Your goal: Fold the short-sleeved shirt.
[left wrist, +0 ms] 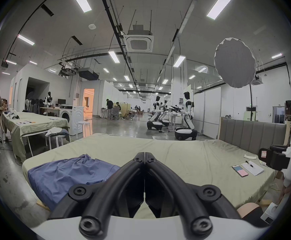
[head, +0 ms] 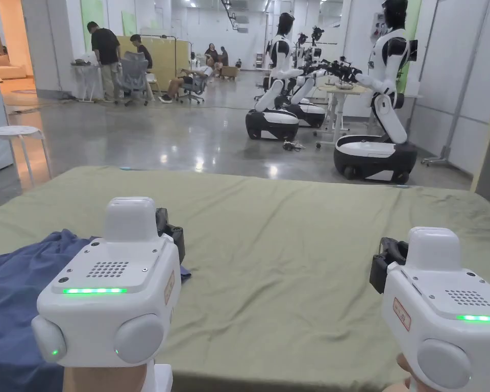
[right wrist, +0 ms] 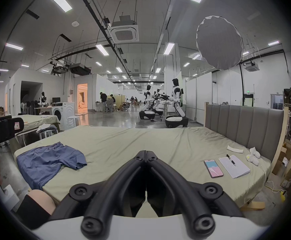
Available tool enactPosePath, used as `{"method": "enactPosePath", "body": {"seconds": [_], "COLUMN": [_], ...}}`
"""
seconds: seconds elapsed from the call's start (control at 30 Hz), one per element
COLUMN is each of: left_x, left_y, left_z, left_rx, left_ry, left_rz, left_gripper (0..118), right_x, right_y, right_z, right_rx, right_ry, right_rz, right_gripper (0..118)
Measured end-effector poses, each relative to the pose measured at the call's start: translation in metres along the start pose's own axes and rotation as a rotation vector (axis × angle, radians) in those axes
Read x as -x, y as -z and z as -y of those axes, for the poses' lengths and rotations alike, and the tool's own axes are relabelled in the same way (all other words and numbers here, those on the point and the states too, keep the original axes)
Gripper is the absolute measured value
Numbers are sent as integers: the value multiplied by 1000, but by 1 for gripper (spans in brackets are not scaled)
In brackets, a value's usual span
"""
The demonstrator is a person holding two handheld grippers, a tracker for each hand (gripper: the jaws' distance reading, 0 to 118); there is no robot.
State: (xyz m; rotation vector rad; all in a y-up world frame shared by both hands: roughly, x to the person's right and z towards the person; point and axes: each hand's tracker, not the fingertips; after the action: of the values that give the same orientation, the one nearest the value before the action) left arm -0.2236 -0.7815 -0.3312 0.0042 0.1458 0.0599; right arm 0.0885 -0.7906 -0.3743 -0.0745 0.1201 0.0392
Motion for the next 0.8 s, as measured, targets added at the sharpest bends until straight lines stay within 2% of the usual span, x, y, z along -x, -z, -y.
{"method": "enactPosePath", "body": {"seconds": [0.1, 0.17, 0.4, 0.6, 0.7, 0.8], "left_x": [9, 25, 115, 171, 180, 184], "left_y": [-1, -6, -65, -103, -102, -92], "left_z": [-3, -5, -24, -28, -19, -14], "left_rx": [0, -6, -45, -35, -11, 30], "left_ry": [21, 39, 118, 88, 124, 65], "left_rz": [-31, -87, -412, -601, -623, -589], "left_gripper": [0, 0, 0, 0, 0, 0], "right_x": [10, 28, 128, 210, 230, 237], "right_y": [8, 17, 43, 51, 55, 61], "right_z": [-2, -5, -26, -43, -46, -44], "right_rx": [8, 11, -11, -18, -21, -18], "right_ry": [5, 5, -31, -17, -19, -26], "right_rz": [-32, -86, -370, -600, -637, -650], "right_gripper": [0, 0, 0, 0, 0, 0]}}
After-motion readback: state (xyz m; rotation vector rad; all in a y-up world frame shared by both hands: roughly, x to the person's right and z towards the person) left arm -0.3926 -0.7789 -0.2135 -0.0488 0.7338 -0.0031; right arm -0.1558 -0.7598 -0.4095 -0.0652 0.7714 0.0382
